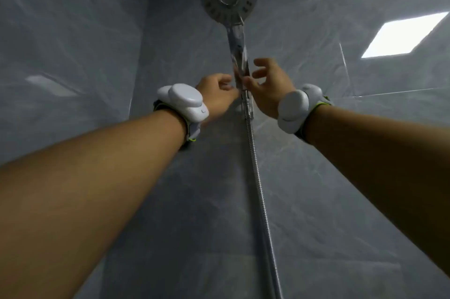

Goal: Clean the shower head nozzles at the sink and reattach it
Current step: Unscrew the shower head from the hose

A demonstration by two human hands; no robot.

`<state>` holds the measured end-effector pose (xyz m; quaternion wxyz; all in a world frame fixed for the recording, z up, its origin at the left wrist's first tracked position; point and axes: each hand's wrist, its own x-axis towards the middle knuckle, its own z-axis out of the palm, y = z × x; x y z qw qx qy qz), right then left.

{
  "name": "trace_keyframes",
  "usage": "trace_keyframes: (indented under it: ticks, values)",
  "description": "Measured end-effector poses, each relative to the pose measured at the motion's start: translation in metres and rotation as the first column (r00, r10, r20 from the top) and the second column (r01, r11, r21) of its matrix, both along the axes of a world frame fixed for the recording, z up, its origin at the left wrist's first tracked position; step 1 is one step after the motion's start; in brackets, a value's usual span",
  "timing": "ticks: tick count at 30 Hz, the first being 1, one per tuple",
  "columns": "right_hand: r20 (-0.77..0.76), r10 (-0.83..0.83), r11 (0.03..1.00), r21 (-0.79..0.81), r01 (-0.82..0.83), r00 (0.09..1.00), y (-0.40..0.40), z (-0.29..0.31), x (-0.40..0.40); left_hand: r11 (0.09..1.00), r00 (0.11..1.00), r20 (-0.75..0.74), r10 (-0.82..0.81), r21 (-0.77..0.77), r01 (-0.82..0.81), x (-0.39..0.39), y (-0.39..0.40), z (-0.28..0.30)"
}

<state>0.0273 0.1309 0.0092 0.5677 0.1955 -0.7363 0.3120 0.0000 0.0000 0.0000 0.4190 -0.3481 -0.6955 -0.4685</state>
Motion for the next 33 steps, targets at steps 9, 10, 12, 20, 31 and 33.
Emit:
trace_keyframes:
  ticks: [9,10,12,20,31,33]
  values:
    - [0.038,0.082,0.997,0.010,-0.082,0.996,-0.004,0.032,-0.024,0.997,0.997,-0.033,0.075,-0.017,-0.075,-0.026,0.022,0.023]
    - [0.042,0.086,0.996,0.004,-0.086,0.995,-0.003,0.033,-0.025,0.997,0.996,-0.042,0.082,0.003,-0.082,-0.030,0.023,0.024]
    - [0.027,0.097,0.995,-0.010,-0.096,0.995,-0.002,0.035,-0.028,0.996,0.995,-0.068,0.069,0.059,-0.065,-0.036,0.024,0.026]
    - [-0.048,0.169,0.985,-0.034,-0.171,0.984,-0.010,0.054,-0.015,0.982,0.988,-0.145,-0.050,0.174,0.075,-0.033,0.017,0.041]
    - [-0.051,0.186,0.977,-0.093,-0.190,0.981,-0.024,0.028,0.007,0.978,0.988,-0.061,-0.142,0.146,0.150,0.009,0.009,0.019]
    - [-0.017,0.196,0.974,-0.115,-0.196,0.981,-0.026,0.007,0.007,0.982,0.992,-0.033,-0.121,0.140,0.124,0.011,0.004,0.008]
